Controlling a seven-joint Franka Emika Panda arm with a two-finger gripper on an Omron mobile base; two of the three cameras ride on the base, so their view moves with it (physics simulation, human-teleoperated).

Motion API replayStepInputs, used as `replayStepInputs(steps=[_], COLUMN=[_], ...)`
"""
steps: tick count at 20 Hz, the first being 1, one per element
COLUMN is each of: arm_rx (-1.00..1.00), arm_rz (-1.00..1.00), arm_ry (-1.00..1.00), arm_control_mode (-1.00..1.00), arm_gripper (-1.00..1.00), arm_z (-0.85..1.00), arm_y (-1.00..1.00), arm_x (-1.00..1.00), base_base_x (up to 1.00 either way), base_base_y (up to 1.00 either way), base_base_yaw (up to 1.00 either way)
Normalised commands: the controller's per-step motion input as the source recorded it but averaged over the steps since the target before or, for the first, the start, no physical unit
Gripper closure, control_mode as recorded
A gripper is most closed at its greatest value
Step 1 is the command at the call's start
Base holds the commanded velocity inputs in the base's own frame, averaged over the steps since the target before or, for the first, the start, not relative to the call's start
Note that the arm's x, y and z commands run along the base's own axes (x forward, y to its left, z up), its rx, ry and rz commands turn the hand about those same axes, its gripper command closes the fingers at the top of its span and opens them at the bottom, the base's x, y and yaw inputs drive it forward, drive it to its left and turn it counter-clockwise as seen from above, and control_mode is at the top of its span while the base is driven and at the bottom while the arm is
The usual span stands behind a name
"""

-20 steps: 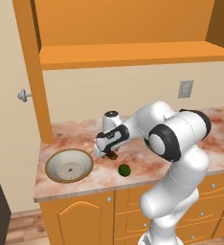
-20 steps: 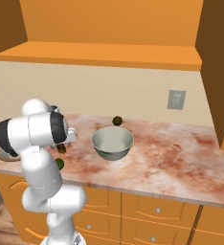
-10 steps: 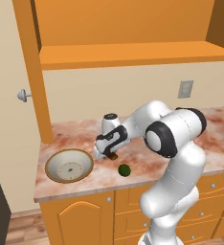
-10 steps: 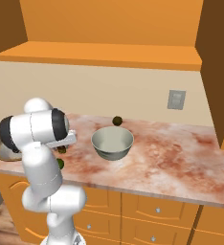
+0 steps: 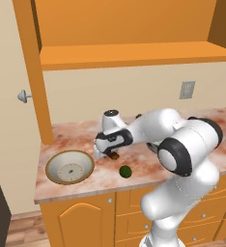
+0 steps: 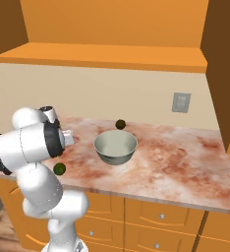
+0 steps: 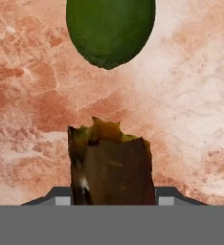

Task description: Pick both bowls and place them on the counter. Then place the sweet potato in one bowl and place the lime in the other bowl.

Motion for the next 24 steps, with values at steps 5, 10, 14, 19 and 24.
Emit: replayStepInputs(steps=[5, 10, 14, 19, 24], arm_rx=[-0.06, -0.04, 0.0, 0.0, 0.0], arm_rz=[0.0, 0.0, 0.04, 0.08, 0.08], arm_ry=[-0.07, -0.09, -0.03, 0.0, 0.04], arm_control_mode=[-1.0, -1.0, -1.0, -1.0, -1.0], arm_gripper=[1.0, 1.0, 1.0, 1.0, 1.0], arm_z=[0.77, 0.43, 0.0, 0.03, 0.03], arm_y=[0.23, 0.23, 0.26, 0.43, 0.58], arm_x=[-0.29, -0.33, -0.44, -0.23, -0.01], base_base_x=[0.0, 0.0, 0.0, 0.0, 0.0], base_base_y=[0.0, 0.0, 0.0, 0.0, 0.0], base_base_yaw=[0.0, 0.0, 0.0, 0.0, 0.0])
